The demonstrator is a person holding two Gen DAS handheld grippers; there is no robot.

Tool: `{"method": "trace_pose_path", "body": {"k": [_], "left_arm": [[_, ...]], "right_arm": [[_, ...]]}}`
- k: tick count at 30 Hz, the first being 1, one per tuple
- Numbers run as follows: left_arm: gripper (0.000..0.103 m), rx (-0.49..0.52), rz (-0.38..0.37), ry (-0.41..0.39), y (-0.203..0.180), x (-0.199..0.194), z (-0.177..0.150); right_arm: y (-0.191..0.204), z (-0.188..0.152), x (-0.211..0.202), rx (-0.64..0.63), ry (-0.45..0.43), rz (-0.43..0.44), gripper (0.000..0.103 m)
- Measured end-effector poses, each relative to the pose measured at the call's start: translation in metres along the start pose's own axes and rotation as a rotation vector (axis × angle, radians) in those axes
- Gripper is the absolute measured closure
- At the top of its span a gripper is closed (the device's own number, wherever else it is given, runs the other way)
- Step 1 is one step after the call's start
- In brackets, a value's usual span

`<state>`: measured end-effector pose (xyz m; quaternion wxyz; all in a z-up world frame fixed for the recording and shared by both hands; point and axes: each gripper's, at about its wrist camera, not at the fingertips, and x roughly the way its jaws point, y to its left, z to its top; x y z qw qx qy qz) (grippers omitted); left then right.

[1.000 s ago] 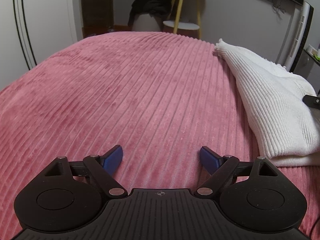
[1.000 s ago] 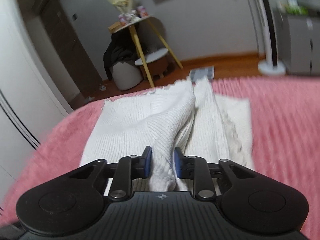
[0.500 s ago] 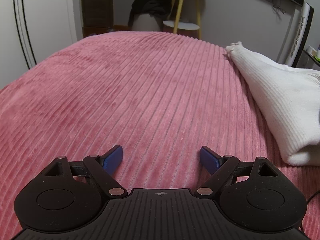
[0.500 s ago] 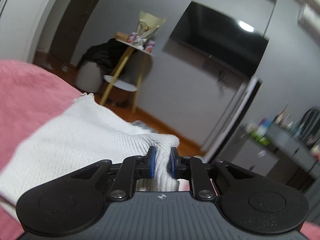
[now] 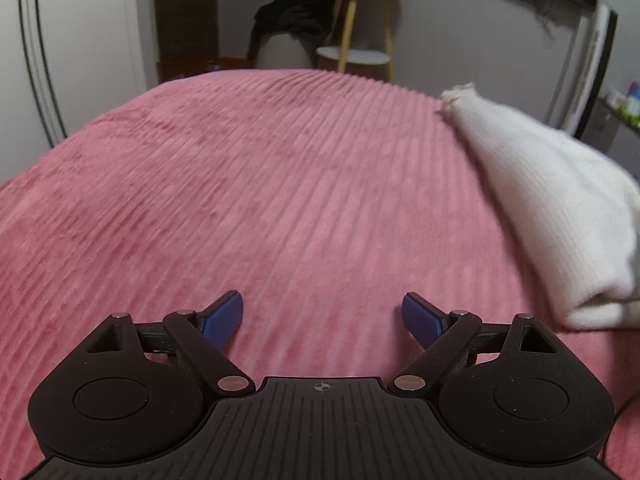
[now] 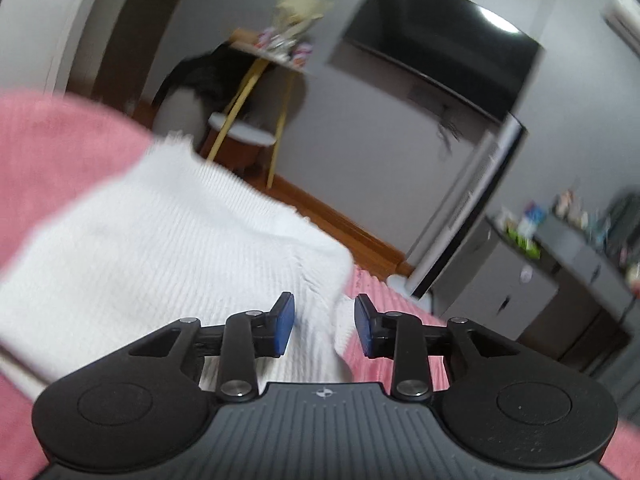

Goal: Fold small clothes

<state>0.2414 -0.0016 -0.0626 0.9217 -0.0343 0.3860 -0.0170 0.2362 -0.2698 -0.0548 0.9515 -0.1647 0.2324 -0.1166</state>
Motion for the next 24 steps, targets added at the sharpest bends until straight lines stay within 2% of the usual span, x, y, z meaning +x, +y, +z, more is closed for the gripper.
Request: {"method": "trace_pose_path", "body": {"k": [3,7,11,13,15,18,20,21,23,24], "left_arm": [[0.012,0.016,-0.061,-0.024,-0.009,-0.006,0.000],[0.012,0.109,-0.135,-0.025,-0.034,-0.015,-0.004],[0.012,0.181,-0.212,-0.064,-0.065,-0.022,-0.006],[0.012,0.222,-0.197,-0.076,-0.082,-0.018,-0.007],[0.018,0.262,-0.188,-0.058,-0.097,-0.010,-0.005],[0.028,0.261,-0.179,-0.050,-0.107,0.002,0.002],[0.042,0.228,-0.182,-0.019,-0.107,0.010,0.008],[0.049,0.206,-0.203,-0.012,-0.106,0.011,0.010],[0.079,0.173,-0.260,0.006,-0.099,0.009,0.012],[0.082,0.141,-0.278,0.000,-0.096,0.007,0.012]], "right_arm": [[-0.019,-0.013,-0.033,0.193,0.003,0.097,0.072],[-0.034,-0.043,-0.055,0.332,0.074,0.190,0.071],[-0.058,-0.055,-0.042,0.520,0.151,0.255,0.070],[-0.069,-0.060,-0.029,0.641,0.184,0.310,0.069],[-0.077,-0.065,-0.017,0.748,0.210,0.356,0.069],[-0.086,-0.068,-0.006,0.871,0.203,0.413,0.070],[-0.089,-0.074,0.007,0.938,0.249,0.437,0.075],[-0.091,-0.078,0.015,0.970,0.274,0.452,0.083],[-0.092,-0.085,0.024,1.020,0.294,0.478,0.090],[-0.094,-0.086,0.024,1.025,0.285,0.488,0.092]]}}
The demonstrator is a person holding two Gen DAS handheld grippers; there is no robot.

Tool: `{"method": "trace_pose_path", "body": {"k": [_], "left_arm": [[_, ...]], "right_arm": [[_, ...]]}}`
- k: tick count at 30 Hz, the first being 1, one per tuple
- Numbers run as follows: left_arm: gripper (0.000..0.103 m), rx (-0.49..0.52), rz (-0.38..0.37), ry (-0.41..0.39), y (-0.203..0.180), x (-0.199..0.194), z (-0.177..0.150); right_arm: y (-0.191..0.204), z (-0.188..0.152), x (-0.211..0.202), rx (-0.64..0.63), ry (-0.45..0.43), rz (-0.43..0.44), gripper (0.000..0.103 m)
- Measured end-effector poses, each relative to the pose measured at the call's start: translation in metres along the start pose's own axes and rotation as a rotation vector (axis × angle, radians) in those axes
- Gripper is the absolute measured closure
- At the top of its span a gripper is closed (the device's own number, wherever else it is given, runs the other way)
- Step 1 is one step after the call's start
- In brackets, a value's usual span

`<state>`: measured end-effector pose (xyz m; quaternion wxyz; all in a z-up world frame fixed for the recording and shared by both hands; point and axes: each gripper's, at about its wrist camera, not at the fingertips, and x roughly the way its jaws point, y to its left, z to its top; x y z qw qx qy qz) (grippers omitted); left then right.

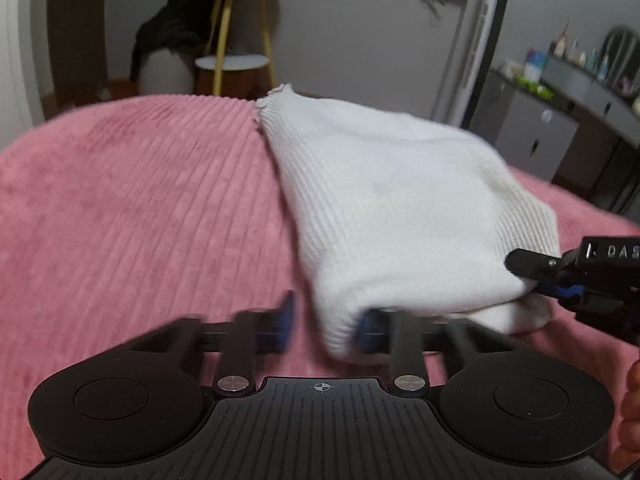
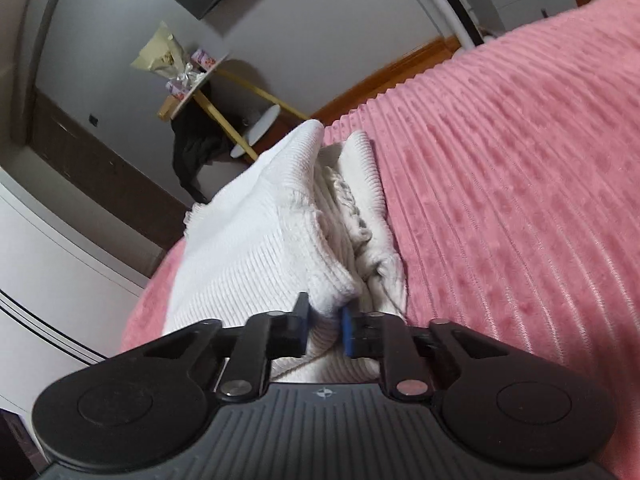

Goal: Fold small clothes

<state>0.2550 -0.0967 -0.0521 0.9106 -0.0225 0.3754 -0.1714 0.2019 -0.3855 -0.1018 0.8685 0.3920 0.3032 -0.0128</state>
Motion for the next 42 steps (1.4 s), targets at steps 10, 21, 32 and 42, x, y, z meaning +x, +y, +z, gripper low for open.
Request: {"method": "trace_pose_path", "body": {"k": [10,21,32,42], "left_arm": [[0.053,0.006,0.080,0.025,0.018,-0.025,-0.016],[0.042,-0.007,0.106,-0.100,0.015,-0.029,0.047],[0.011,0.066,0.137,-0.133,0.005,0.057,0.033],[0.008,0.086,0.167,-0.140,0.002,0.066,0.086]], "right_arm": [[-0.007,-0.028,-0.008,-0.158,0.061,-0.009,0.094],[0.058,0.019,-0.015,-0.585,-0.160,-0.110,0.085],[0.064,-0.004,0.082,-1.027,-0.175,-0.259,0.092],[0.075,0.031,0.066,-0.877,-0.179,-0.152,0.090]]}}
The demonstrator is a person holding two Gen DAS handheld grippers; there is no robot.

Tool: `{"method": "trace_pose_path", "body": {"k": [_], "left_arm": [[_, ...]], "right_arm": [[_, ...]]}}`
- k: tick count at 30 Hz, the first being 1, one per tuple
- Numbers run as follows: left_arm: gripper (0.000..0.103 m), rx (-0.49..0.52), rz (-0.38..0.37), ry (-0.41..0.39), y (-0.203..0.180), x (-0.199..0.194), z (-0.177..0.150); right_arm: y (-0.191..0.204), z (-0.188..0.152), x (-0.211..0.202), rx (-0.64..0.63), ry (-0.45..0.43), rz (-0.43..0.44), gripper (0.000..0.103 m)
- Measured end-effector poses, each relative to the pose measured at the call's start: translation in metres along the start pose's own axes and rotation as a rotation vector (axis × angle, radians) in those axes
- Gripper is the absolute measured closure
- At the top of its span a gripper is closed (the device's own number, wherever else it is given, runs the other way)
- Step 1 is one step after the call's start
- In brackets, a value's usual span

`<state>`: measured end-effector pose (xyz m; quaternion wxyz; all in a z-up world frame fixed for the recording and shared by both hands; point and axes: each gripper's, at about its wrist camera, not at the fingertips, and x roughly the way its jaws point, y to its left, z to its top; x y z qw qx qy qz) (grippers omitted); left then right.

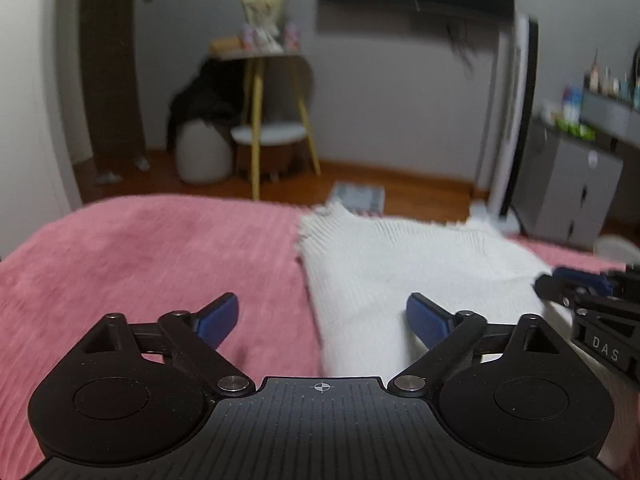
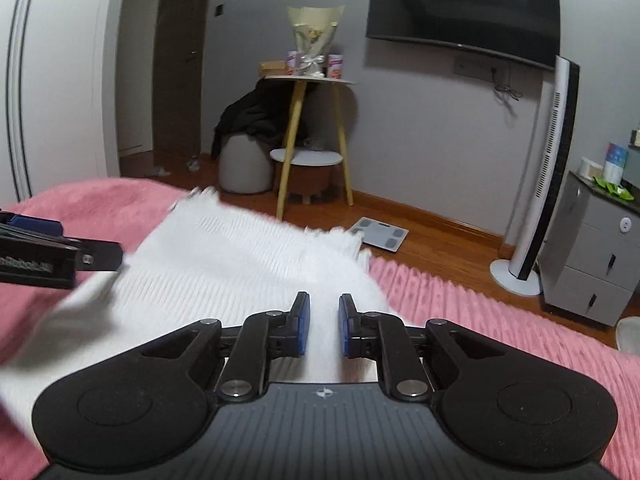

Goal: Fold small clothes

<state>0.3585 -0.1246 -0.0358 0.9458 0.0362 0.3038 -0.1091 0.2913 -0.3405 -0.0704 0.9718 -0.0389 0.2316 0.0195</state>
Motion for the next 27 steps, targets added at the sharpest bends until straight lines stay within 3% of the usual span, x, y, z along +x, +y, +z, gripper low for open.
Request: {"method": "trace_pose_path", "body": {"k": [2,4,8,15,17,18,19,20,23,24,27], "left_arm": [[0.008,-0.037,-0.026,0.075,-0.001,0.026,0.006],[0.006,-0.073,-0.002,0.102,-0.001,0.044,0.003],[0.001,-0.012,0.066,0.048,-0.010,0.054,-0.010],[0.000,-0.047,0.019,0.057,0.003,0.043,-0.012],[0.000,-0.064,-0.023,0.073,0.012,0.024,-0.010],[0.000,-0.086,-0.060,0.078,0.022,0.016,-0.009],[0.000,-0.116,-0.107,0.085,0.030,0.007,-0.010],[0.000,-0.154,-0.160,0.103,0.037,0.002,-0.011],[0.000,-0.277,-0.326,0.203,0.051,0.009,-0.016],[0.000,-0.297,-0.342,0.242,0.052,0.016,-0.018],[0.000,-0.309,-0.343,0.250,0.048,0.026,-0.018]], "right_arm": [[0.004,0.007,0.014,-0.034,0.023,0.008,0.090],[0.005,0.010,0.031,-0.077,0.062,0.005,0.090],[0.006,0.000,0.055,-0.147,0.072,-0.017,0.090],[-0.011,-0.008,0.060,-0.064,0.021,0.031,0.085],[-0.017,0.001,0.047,-0.006,0.045,0.037,0.074],[-0.022,0.004,0.034,0.039,0.057,0.041,0.062],[-0.029,0.004,0.021,0.089,0.066,0.045,0.044],[-0.037,0.003,0.008,0.148,0.082,0.049,0.037],[-0.069,-0.007,-0.012,0.357,0.122,0.164,0.035],[-0.077,-0.011,-0.009,0.424,0.155,0.190,0.035],[-0.089,-0.023,0.009,0.563,0.248,0.258,0.035]]}}
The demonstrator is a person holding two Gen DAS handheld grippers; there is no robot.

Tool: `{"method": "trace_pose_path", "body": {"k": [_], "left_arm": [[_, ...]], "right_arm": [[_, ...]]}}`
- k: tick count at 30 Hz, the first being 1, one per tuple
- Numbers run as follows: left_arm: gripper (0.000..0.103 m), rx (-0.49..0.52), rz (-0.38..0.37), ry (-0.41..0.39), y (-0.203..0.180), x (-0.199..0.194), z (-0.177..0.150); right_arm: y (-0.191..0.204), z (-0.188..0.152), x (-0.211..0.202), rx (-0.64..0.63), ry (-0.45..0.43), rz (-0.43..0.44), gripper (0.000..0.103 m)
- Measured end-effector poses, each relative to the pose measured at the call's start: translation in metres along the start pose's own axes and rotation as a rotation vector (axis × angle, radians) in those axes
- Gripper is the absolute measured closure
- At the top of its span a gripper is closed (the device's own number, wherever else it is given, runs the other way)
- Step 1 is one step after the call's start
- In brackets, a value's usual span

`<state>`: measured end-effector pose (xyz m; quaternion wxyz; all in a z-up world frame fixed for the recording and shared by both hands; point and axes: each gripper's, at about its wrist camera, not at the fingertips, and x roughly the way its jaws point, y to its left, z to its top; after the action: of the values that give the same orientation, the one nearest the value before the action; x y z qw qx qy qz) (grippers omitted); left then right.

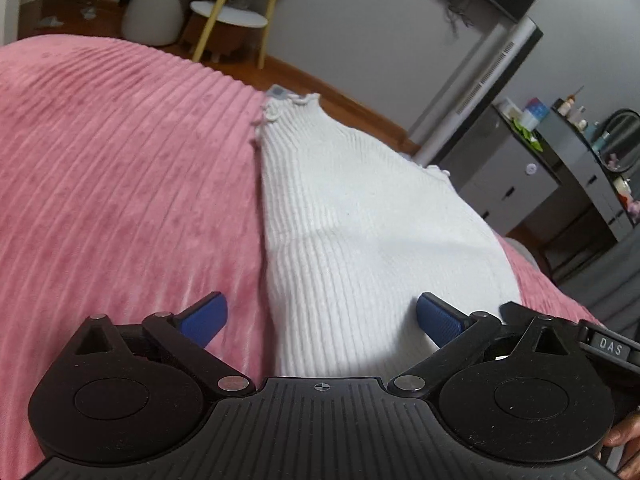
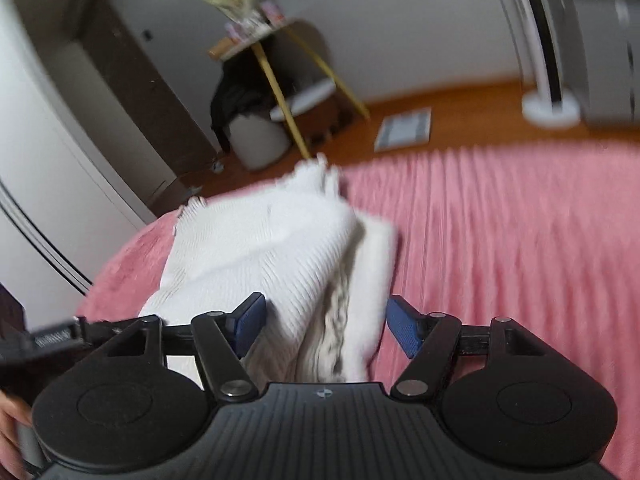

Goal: Fold small clothes

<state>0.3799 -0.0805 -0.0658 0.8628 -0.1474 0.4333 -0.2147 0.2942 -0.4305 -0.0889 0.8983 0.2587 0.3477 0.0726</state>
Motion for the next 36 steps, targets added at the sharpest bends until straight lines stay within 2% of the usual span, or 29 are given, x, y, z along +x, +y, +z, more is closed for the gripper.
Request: {"method": "trace_pose_path", "body": {"k": [3,6,8,9,11,14,17,20,24,26,28,29,30,31,32,33,34,36], "left_arm": [[0.004,-0.026,-0.047,0.005,-0.004,0.004,0.003],[0.008,0.062,-0.005,0.007,-0.017,0.020,0.001],[0.021,0.063,0.004,0.003,-0.021,0.019,0.001],[0.027,0.057,0.005,-0.005,-0.021,0.017,0.003],[0.044,0.081,0.010,-0.013,-0.026,0.011,0.004],[0.056,0.120,0.042,-0.014,-0.034,0.002,0.006],[0.059,0.146,0.068,-0.014,-0.038,-0.013,0.006],[0.060,0.188,0.118,-0.022,-0.046,-0.032,0.004],[0.059,0.211,0.177,-0.024,-0.040,-0.063,-0.001],[0.052,0.217,0.216,-0.016,-0.030,-0.073,-0.010],[0.041,0.258,0.306,0.027,-0.023,-0.076,-0.022],[0.039,0.278,0.339,0.019,-0.021,-0.082,-0.026],[0.037,0.294,0.366,-0.022,-0.019,-0.091,-0.030],[0.028,0.301,0.404,-0.066,-0.017,-0.098,-0.031],[0.023,0.296,0.447,-0.116,-0.017,-0.102,-0.029],[0.023,0.279,0.477,-0.168,-0.017,-0.104,-0.026],[0.022,0.247,0.489,-0.202,-0.017,-0.103,-0.021],[0.021,0.176,0.456,-0.211,-0.017,-0.093,-0.009]], "right_arm": [[-0.011,0.002,0.013,0.109,0.044,0.080,0.035],[-0.008,0.001,0.021,0.088,0.060,0.092,0.035],[-0.006,-0.001,0.029,0.077,0.060,0.089,0.041],[-0.006,0.000,0.030,0.079,0.056,0.091,0.049],[-0.002,-0.002,0.029,0.072,0.045,0.097,0.057],[0.011,-0.004,0.023,0.024,0.020,0.077,0.062],[0.022,-0.003,0.014,0.003,-0.007,0.069,0.065],[0.038,-0.002,0.004,-0.008,-0.029,0.094,0.066],[0.067,-0.007,-0.006,-0.064,-0.009,0.139,0.067],[0.082,-0.015,-0.009,-0.127,-0.006,0.152,0.067],[0.091,-0.024,-0.005,-0.169,0.027,0.135,0.062],[0.095,-0.027,-0.003,-0.191,0.052,0.104,0.061],[0.099,-0.030,-0.006,-0.216,0.047,0.058,0.058],[0.104,-0.032,-0.012,-0.255,0.011,0.018,0.058],[0.110,-0.035,-0.020,-0.293,-0.039,-0.013,0.058],[0.118,-0.037,-0.026,-0.325,-0.087,-0.042,0.058],[0.127,-0.038,-0.029,-0.348,-0.124,-0.062,0.060],[0.149,-0.039,-0.023,-0.379,-0.159,-0.081,0.067]]}}
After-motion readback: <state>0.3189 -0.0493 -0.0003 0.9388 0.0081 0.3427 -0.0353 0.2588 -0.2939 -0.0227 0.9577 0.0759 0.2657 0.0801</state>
